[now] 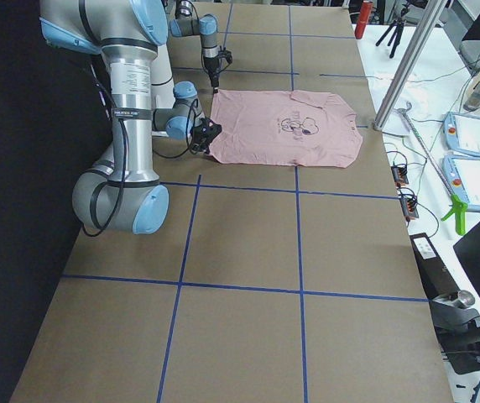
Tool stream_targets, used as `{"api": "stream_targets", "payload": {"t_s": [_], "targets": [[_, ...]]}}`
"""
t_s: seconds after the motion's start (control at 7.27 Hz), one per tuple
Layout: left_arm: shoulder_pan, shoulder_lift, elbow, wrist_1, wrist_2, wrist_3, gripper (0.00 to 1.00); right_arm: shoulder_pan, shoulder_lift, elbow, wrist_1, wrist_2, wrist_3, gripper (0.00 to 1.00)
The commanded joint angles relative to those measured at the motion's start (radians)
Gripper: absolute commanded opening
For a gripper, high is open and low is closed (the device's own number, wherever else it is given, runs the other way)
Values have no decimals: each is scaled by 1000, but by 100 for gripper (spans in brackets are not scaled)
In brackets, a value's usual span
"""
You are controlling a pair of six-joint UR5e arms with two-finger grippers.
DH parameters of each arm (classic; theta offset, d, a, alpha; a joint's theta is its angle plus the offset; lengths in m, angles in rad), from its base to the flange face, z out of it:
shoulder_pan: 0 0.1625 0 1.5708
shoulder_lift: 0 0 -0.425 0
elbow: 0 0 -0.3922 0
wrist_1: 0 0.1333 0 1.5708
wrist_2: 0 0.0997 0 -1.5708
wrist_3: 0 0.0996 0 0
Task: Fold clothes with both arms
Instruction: 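Grasp the hem corners nearest the robot with both grippers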
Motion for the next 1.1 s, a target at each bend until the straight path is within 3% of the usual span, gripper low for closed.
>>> {"api": "stream_targets", "payload": {"t_s": [0.0, 0.14, 0.41, 0.55, 0.96], "targets": [[0, 1, 3, 1, 3, 0, 69, 0, 0, -1, 0, 0, -1, 0], [-2, -1, 3, 1, 3, 0, 54, 0, -2, -1, 0, 0, -1, 0], [1, -1, 6, 9, 3, 0, 6, 0, -2, -1, -2, 0, -3, 0], [1, -1, 2, 13, 3, 0, 0, 2, -3, -1, -2, 1, -6, 0], [-5, 13, -75, 21, 3, -5, 0, 0, -21, 16, -2, 3, -8, 0]]}}
